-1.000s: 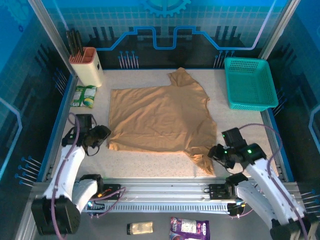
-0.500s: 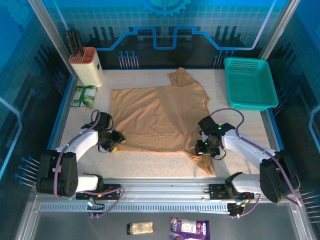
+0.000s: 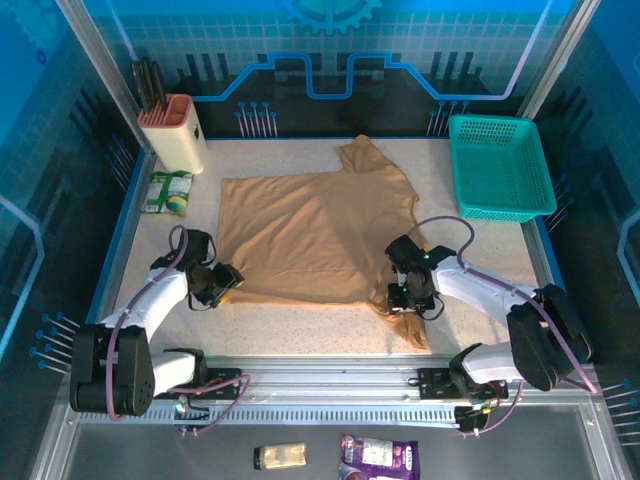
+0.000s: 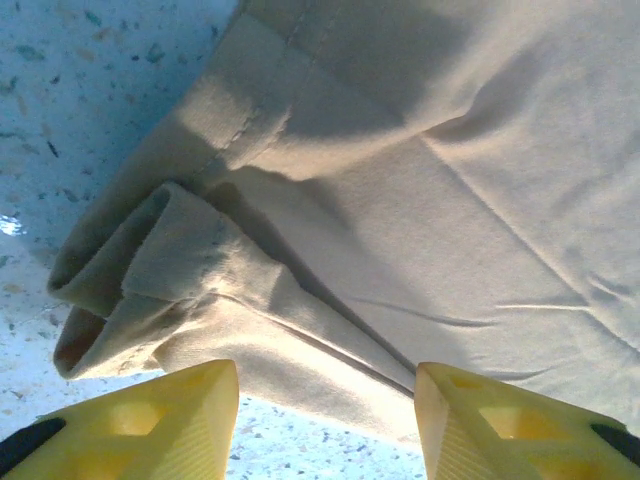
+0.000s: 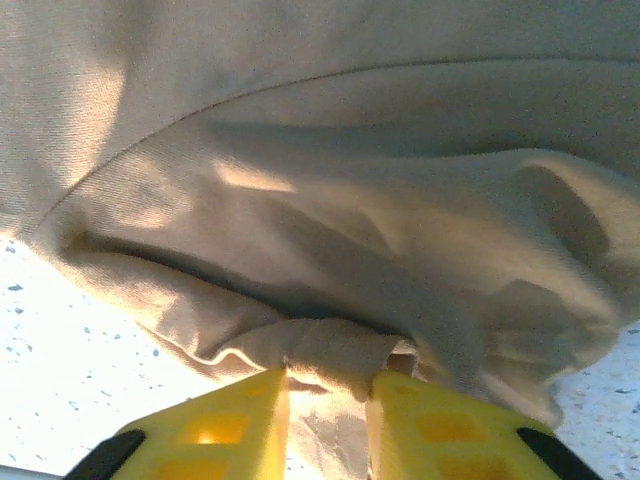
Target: Fold the inside-out t-shirt
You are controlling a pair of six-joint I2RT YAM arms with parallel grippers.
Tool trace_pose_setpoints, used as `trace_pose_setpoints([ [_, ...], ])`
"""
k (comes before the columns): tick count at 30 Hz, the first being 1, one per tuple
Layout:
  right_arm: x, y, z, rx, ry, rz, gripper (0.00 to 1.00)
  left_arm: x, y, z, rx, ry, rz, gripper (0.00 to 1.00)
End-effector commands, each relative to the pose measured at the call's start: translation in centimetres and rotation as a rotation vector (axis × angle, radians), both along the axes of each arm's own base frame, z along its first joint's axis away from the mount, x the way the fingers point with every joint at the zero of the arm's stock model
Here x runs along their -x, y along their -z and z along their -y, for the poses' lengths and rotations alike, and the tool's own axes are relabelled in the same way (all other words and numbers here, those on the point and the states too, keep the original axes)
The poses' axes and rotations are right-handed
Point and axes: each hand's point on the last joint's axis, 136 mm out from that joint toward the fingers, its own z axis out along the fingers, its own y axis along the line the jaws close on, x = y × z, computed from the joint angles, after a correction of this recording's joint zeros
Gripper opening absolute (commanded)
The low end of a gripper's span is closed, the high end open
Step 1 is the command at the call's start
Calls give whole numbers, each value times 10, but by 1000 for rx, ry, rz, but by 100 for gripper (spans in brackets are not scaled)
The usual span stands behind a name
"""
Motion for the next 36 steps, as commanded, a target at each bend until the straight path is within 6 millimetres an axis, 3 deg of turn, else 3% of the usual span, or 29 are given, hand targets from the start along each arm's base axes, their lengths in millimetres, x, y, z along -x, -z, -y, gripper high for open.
trace_pose_setpoints([
  [1, -2, -3, -5, 10, 7, 14, 23, -4, -14, -1, 1, 4, 28, 51],
  [6, -1, -12, -7, 19, 8, 28, 4, -8, -18, 0, 7, 10, 43, 50],
  [9, 9, -18, -10, 17, 8, 12, 0, -10, -23, 0, 5, 15, 54, 50],
  [15, 52, -21, -37, -79, 9, -92, 0, -14, -32, -2, -17, 45, 65, 51],
  [20, 88, -14, -75, -216, -44, -197, 1, -16, -32, -1, -20, 65, 60, 51],
  [21, 91, -16, -83, -253, -60, -211, 8, -16, -32, -2, -22, 66, 60, 51],
  [22, 94, -19, -89, -288, -75, -233, 23, -16, -32, -2, -23, 69, 61, 51],
  [23, 94, -23, -92, -304, -92, -231, 32, -17, -32, -1, -22, 72, 61, 51],
  [24, 91, -27, -93, -312, -100, -219, 35, -17, -32, -1, -22, 75, 58, 51],
  [28, 68, -45, -95, -385, -70, -146, 36, -17, -34, -1, -26, 87, 57, 51],
  [36, 12, -25, -26, -235, 159, -40, 48, -16, -25, -11, -90, 103, 28, 51],
])
